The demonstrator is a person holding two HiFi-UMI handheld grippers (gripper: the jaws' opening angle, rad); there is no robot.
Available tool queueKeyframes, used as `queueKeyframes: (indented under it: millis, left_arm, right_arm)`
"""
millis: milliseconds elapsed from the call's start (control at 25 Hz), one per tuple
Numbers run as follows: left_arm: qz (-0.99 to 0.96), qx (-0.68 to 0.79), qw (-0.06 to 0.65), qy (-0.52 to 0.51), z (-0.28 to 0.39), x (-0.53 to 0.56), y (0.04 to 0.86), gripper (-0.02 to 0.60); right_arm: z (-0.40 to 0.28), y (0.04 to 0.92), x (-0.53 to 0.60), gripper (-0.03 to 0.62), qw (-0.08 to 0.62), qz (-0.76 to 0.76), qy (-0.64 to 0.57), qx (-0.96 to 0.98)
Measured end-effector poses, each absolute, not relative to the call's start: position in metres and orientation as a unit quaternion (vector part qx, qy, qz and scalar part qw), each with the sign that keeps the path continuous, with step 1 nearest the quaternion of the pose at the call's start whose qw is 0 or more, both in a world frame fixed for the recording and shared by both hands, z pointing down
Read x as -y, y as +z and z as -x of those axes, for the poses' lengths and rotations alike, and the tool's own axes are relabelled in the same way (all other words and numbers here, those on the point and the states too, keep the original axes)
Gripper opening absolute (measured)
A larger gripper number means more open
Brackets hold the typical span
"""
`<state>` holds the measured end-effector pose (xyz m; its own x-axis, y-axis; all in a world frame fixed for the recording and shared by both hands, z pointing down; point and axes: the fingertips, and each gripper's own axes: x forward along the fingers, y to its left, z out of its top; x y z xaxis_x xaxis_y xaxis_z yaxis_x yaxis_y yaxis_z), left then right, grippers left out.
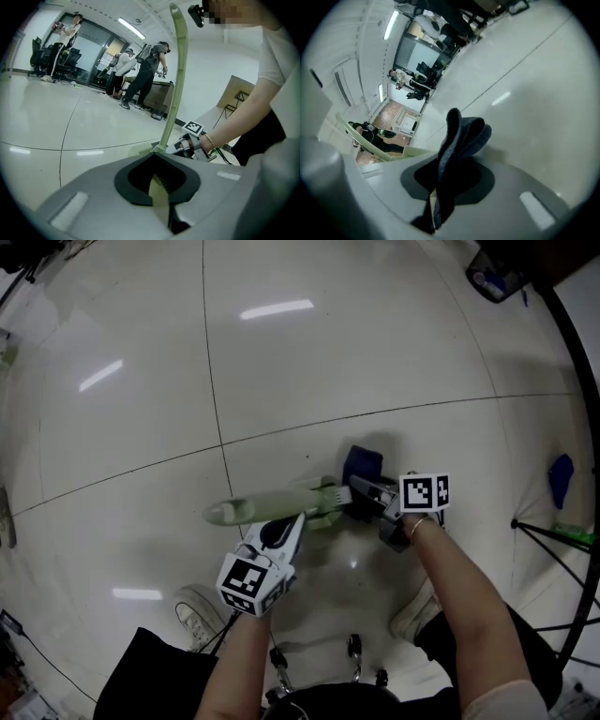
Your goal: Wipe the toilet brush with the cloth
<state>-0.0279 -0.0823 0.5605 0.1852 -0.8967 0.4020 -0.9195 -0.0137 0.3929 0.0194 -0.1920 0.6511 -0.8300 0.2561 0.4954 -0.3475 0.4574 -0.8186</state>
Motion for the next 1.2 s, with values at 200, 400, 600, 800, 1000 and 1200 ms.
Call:
queueKeyframes:
  millis: [200,400,600,800,1000,1200]
  left_arm:
    - [-0.711,0.638,0.295,0.008,0.029,0.083,0.561,0.006]
    - [-0.716,0.637,0.284,0.011,0.029,0.083,0.561,0.006]
    - [-0.712,0.64,0.289,0.007,0.029,0.082,0.561,0.006]
    - [-0.709,0.639,0.299,0.011,0.027,0.08,0.562,0.006]
    - [-0.708,0.639,0.301,0.014,0.024,0.077,0.561,0.006]
    - [-0.709,0.635,0.306,0.014,0.023,0.079,0.56,0.006]
  right_arm:
    - [-0.024,0.67,0.176,0.066,0.332,0.005,0.55,0.766]
    - [-0.045,0.675,0.154,0.066,0.352,0.013,0.547,0.759]
    - [-0.069,0.673,0.124,0.066,0.43,0.063,0.475,0.765]
    - [-0.065,0.643,0.163,0.066,0.451,0.049,0.365,0.813]
    - [0.018,0.571,0.217,0.066,0.368,0.075,0.26,0.89]
    - [0.09,0.532,0.176,0.066,0.321,0.239,0.196,0.895]
